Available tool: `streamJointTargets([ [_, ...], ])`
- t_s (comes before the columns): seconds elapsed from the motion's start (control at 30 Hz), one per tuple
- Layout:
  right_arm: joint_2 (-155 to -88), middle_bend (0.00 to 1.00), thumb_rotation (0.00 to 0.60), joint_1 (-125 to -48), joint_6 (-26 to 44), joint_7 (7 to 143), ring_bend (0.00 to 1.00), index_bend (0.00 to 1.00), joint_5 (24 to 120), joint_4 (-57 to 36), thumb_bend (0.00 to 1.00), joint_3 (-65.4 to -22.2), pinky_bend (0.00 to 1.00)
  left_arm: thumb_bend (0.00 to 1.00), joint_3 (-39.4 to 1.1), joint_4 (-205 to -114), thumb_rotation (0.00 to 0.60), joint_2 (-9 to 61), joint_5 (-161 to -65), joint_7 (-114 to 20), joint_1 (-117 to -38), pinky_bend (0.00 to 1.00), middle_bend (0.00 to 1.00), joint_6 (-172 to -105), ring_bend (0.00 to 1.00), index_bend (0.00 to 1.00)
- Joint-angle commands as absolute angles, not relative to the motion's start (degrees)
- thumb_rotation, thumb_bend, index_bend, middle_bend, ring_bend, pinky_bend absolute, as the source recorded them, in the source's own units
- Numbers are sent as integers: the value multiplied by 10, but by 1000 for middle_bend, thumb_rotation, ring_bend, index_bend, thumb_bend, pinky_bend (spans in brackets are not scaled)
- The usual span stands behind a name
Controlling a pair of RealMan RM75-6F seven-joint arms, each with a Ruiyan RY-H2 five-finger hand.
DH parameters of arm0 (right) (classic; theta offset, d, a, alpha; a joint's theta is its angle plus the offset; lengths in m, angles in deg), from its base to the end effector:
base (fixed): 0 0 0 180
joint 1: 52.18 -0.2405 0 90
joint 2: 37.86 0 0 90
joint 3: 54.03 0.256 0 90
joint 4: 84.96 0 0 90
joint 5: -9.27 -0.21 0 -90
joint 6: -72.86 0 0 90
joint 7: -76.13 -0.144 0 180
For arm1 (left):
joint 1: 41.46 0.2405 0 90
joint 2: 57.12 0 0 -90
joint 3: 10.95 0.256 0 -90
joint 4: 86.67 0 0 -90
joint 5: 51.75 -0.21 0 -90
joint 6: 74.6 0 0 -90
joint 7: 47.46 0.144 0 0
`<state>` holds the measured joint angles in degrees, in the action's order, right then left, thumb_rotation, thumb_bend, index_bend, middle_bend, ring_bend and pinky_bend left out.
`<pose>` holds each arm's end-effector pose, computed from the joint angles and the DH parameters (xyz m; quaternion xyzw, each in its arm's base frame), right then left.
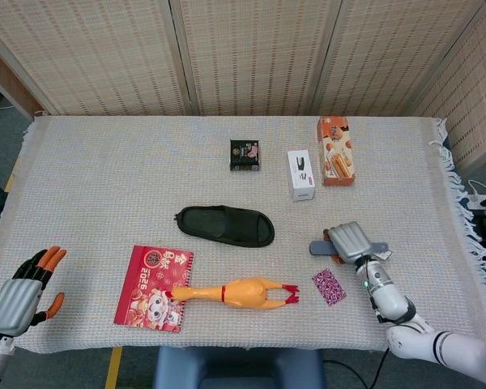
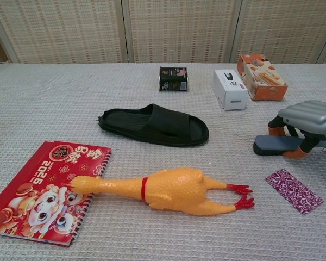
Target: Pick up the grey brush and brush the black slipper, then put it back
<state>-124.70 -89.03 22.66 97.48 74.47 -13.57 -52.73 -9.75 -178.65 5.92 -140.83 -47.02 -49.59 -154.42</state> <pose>-0.2647 -0.3315 -0.0065 0.7824 -0.3425 0.2066 0.4773 -0.3083 0.1822 0.1415 -0.6570 -0.3928 -0.3531 0.5379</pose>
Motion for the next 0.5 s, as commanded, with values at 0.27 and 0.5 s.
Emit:
streamJointTargets([
  [0.27, -1205, 81, 600, -885, 220, 974, 8, 6, 766, -89, 449, -527, 279, 448, -96, -1787, 600, 58, -1405, -470, -498, 149, 0, -1538, 0, 0],
  [0.5, -1148, 0, 600, -876, 210, 1012, 0, 0, 741, -15, 286, -525, 190, 448, -96, -1789, 600, 61, -1401, -459, -500, 151, 0, -1532, 0, 0],
])
